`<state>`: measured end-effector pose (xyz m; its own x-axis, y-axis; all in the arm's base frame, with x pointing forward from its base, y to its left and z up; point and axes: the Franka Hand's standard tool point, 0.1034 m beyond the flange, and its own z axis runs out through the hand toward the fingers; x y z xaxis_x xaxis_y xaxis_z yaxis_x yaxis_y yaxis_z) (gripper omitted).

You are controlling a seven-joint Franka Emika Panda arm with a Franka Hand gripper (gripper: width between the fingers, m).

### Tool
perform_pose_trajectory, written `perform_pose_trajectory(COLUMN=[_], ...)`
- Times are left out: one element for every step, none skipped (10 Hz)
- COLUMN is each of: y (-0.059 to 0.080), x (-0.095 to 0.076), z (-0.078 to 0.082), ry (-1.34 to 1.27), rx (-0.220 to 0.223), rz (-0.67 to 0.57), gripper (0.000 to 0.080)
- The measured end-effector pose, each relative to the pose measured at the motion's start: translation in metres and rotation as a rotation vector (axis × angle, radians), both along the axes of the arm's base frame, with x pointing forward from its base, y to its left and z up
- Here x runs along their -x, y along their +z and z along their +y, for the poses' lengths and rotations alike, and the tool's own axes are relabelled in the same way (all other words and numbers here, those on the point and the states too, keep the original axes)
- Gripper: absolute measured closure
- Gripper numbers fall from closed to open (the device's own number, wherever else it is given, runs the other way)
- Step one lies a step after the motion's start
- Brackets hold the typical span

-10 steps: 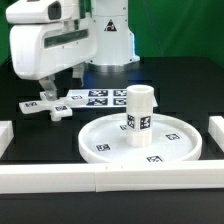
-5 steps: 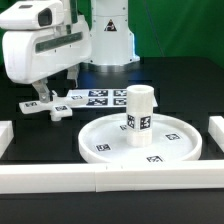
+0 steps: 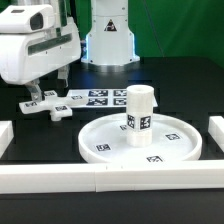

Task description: Assemble round table

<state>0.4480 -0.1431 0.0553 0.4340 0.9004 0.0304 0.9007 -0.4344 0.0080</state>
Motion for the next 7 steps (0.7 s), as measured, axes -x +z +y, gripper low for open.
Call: perform_pose_trajectory(y=[0.0,-0.001,-0.004,-0.008,-0.011,-0.014,-0.017], x=[0.0,0.001,0.002,0.004,0.006,0.008,0.01], z=[0.0,0.0,0.001,0.001,0.001,0.002,0.002], ry=[0.0,0.0,-0.001,-0.001,-0.001,-0.001,-0.001], rx=[0.0,-0.001,-0.002,-0.004,-0.005,-0.007,-0.009], rz=[0.0,0.003,0.008,0.015,0.021,0.027,0.034], gripper=[0.0151,0.0151,0.0151,0.0151,0.0151,0.0151,0.0151])
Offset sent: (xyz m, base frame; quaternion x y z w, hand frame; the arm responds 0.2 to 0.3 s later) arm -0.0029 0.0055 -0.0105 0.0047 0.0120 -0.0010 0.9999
